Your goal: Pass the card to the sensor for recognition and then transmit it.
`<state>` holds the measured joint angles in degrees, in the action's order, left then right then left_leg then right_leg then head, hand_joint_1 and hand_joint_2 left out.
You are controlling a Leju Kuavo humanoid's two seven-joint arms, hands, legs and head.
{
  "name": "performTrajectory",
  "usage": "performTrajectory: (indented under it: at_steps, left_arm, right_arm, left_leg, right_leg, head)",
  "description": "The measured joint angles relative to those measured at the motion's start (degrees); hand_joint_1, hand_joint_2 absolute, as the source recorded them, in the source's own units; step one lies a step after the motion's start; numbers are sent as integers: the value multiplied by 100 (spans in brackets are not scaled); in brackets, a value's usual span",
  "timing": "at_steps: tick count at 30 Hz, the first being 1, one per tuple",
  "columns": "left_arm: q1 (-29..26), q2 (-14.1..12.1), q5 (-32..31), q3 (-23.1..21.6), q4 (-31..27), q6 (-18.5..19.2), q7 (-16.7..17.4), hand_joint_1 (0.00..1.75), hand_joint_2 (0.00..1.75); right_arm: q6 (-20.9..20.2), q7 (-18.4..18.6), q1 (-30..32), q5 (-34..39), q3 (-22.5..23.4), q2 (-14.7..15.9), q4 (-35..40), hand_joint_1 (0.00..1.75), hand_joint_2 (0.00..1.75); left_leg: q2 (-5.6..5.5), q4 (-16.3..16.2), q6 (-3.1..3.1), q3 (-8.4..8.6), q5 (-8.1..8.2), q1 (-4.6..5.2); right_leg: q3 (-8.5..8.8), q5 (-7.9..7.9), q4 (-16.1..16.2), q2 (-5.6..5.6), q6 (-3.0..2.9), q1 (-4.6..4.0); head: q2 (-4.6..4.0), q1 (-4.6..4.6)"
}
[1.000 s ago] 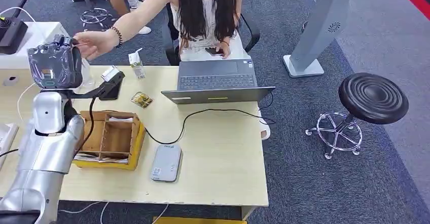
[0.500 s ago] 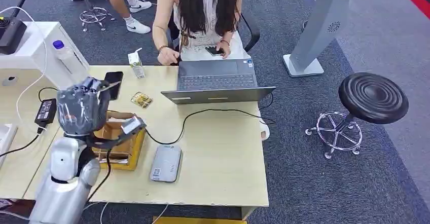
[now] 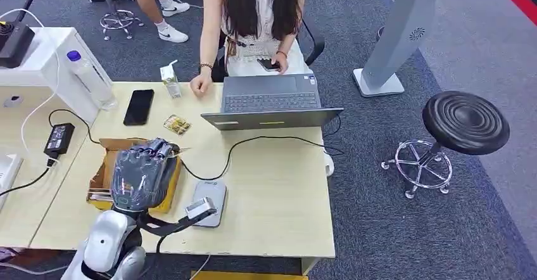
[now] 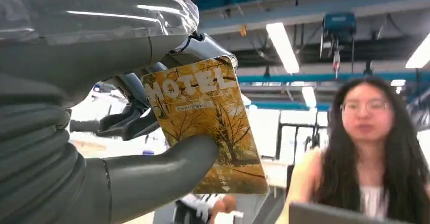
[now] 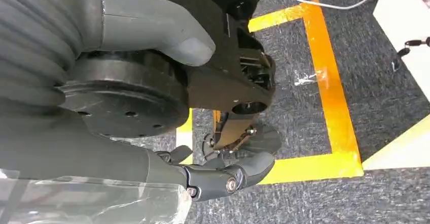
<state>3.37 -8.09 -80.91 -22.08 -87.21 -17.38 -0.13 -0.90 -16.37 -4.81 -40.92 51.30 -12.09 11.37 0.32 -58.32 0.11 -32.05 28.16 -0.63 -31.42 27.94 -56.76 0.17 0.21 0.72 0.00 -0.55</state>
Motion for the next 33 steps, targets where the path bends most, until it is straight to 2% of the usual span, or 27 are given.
performTrajectory:
  at_steps: [3, 10, 19, 26, 33]
  left_arm:
    - [-28, 2, 171, -57, -6, 635, 142, 175, 175]
    - [-36, 20, 345, -216, 367, 1174, 134, 175, 175]
    - [-69, 31, 343, -400, 774, 1229, 169, 175, 175]
    - [-78, 31, 350, -459, 903, 1494, 249, 175, 175]
    - [-81, 35, 393, -592, 1170, 1601, 285, 175, 175]
  right_arm:
    - [-4, 0, 19, 11, 35, 0, 0, 0, 175]
    - [4, 57, 23, -26, 92, 0, 0, 0, 175]
    - [4, 76, 25, -37, 122, 0, 0, 0, 175]
    - [-59, 138, 24, -48, 125, 0, 0, 0, 175]
    - [-107, 216, 19, -92, 125, 0, 0, 0, 175]
  left_leg:
    - [0, 0, 0, -2, 0, 0]
    - [1, 0, 0, 0, 0, 1]
    - [0, 0, 0, -1, 0, 1]
    - [0, 0, 0, -1, 0, 0]
    - [0, 0, 0, -1, 0, 1]
  right_leg:
    - [-1, 0, 0, 0, 0, 0]
    - [1, 0, 0, 0, 1, 0]
    - [0, 0, 1, -1, 0, 0]
    - [0, 0, 0, -1, 0, 0]
    - [1, 0, 0, -1, 1, 0]
  head:
    - [0, 0]
    - [0, -2]
    - [0, -2]
    - [0, 0]
    - [0, 0]
